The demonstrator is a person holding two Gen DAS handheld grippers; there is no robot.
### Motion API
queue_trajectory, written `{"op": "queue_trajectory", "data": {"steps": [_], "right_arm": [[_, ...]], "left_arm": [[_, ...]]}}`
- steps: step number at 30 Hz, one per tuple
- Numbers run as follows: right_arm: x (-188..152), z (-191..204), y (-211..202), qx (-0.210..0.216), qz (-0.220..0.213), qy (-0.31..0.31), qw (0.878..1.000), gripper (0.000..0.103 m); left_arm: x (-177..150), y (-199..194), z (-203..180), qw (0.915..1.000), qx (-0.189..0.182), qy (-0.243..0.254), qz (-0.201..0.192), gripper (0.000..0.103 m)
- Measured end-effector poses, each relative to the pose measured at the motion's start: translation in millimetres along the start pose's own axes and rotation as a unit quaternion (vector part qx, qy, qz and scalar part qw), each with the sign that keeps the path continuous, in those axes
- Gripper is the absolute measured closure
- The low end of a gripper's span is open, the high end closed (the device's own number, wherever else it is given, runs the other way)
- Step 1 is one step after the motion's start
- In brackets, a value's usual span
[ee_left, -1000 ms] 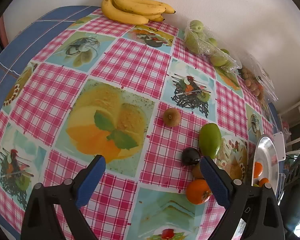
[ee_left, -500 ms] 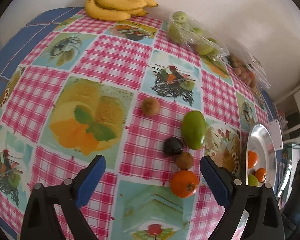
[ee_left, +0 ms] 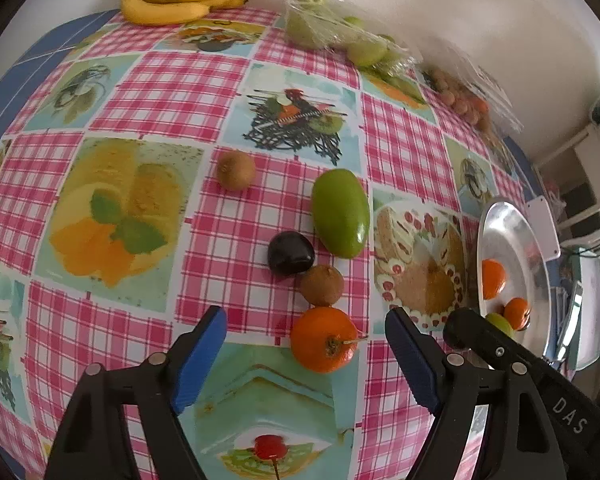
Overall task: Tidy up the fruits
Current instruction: 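Close the right gripper on a dark plum while the left grasps the stemmed orange fruit, then carry the plum with the right gripper while the left carries the orange fruit over the bowl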
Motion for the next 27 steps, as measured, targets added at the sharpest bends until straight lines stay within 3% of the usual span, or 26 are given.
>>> {"op": "queue_trajectory", "data": {"steps": [3,5,10,12,27], "right_arm": [[-1.1,-1.0,0.9,0.0,0.003,0.0,1.0,0.073],[-1.6,-2.2,0.9,0.0,0.005,0.001,1.0,0.073],[-1.6,-4.9,-0.2,0.001,0.006,0.004,1.0,0.073],[-1.5,-4.8,-0.9,0.001,0.005,0.006,1.0,0.073],[5.8,2.3,-22.4,0.014,-0.025,0.002,1.0,0.073]], "left_arm": [[-3.7,3.9,-3.4,1.0,-0.001,0.006,0.007,0.032],[-6.1,6.3,-5.2,0.9999,-0.004,0.006,0.012,0.034],[-10.8,9.9,-10.3,0.9996,-0.007,0.016,0.02,0.058],[-11.3,10.1,-11.9,0.9996,-0.007,0.019,0.019,0.062],[7.7,-27.1,-24.2,0.9986,-0.018,0.029,-0.041,0.063]]}}
Point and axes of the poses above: each gripper's, at about its wrist camera, not at the fingertips, and y roughly the way its jaws point, z to its left, x to its top, the point moved 10 cm from there along y, roughly the way its jaws point, and after that the axes turned 3 degrees about z, right-handed, at the moved point
